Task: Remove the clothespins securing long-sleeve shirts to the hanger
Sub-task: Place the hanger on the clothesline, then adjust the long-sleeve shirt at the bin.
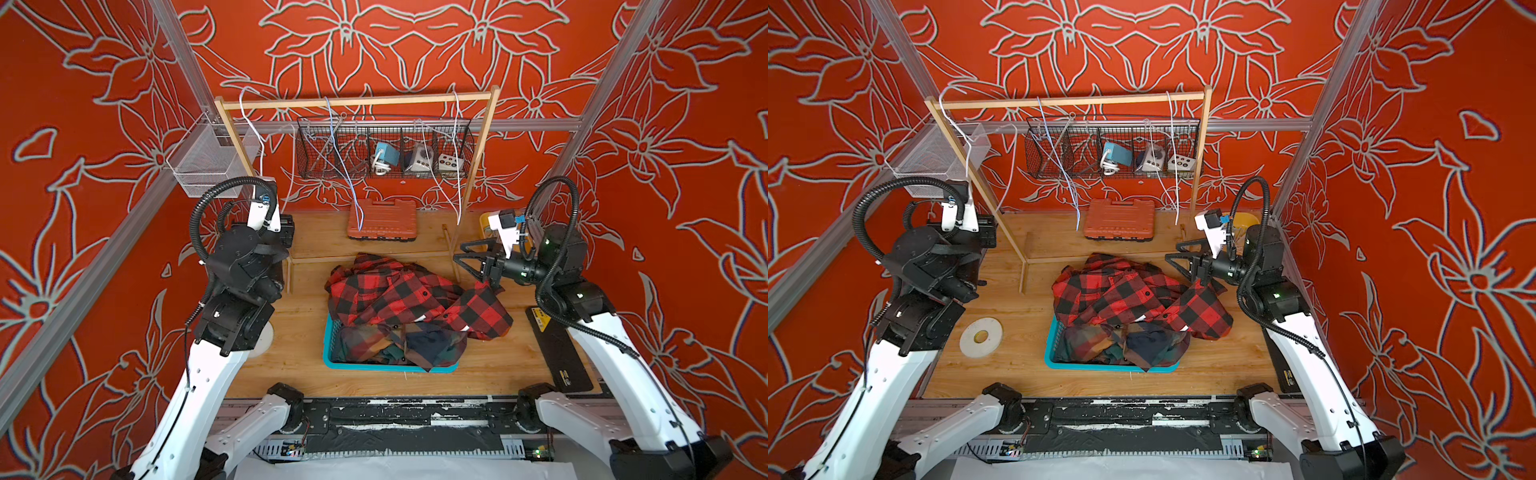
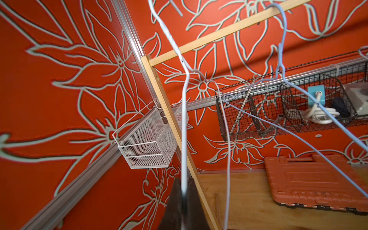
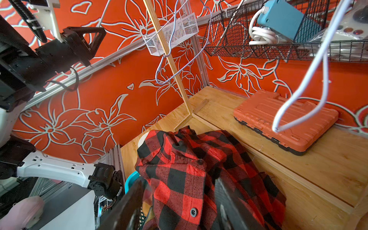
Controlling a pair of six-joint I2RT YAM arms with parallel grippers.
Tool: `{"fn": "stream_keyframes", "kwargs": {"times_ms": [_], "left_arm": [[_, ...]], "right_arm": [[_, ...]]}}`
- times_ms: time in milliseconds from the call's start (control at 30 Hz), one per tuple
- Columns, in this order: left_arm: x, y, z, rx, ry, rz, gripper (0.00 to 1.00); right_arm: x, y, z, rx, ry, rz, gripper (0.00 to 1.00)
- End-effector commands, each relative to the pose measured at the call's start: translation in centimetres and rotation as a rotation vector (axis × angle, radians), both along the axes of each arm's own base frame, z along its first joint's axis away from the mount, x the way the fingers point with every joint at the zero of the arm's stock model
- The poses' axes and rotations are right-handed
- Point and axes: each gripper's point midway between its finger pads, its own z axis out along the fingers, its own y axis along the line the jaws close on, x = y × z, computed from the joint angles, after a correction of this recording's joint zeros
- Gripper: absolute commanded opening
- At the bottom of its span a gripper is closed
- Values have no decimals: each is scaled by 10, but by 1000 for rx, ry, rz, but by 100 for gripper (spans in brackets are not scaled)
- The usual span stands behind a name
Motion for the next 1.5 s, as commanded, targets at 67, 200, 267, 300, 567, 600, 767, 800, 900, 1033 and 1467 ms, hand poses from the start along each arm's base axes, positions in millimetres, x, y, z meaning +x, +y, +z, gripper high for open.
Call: {"fn": "stream_keyframes", "kwargs": {"times_ms": [67, 200, 267, 300, 567, 600, 767, 800, 900, 1033, 1467], "left_arm": [[12, -2, 20, -42, -57, -48, 0], [38, 6, 6, -63, -20, -32, 0], [47, 12, 4, -88, -19, -34, 0], [51, 14, 2, -97, -14, -37, 0], [72, 27, -10, -126, 1, -16, 0], [73, 27, -12, -122, 8, -13, 0], [71, 30, -33, -124, 31, 2, 0], [71, 30, -38, -131, 36, 3, 0], [66, 30, -51, -148, 47, -4, 12], [58, 27, -60, -167, 50, -23, 47], [23, 16, -55, -228, -15, -111, 99]], "right_arm": [[-2, 3, 2, 18, -13, 33, 59], [-2, 4, 2, 23, -13, 38, 59], [-3, 4, 1, 24, -12, 40, 59], [-3, 4, 1, 24, -12, 40, 59], [-5, 4, 0, 20, -17, 41, 59], [-4, 4, -1, 21, -13, 42, 59], [-3, 4, -3, 17, -7, 35, 59], [-2, 2, -4, 12, -1, 23, 59], [9, -5, -16, -35, 62, -61, 59], [16, -22, -45, -127, 198, -195, 59], [-51, -91, -131, -265, 465, -532, 63]]}}
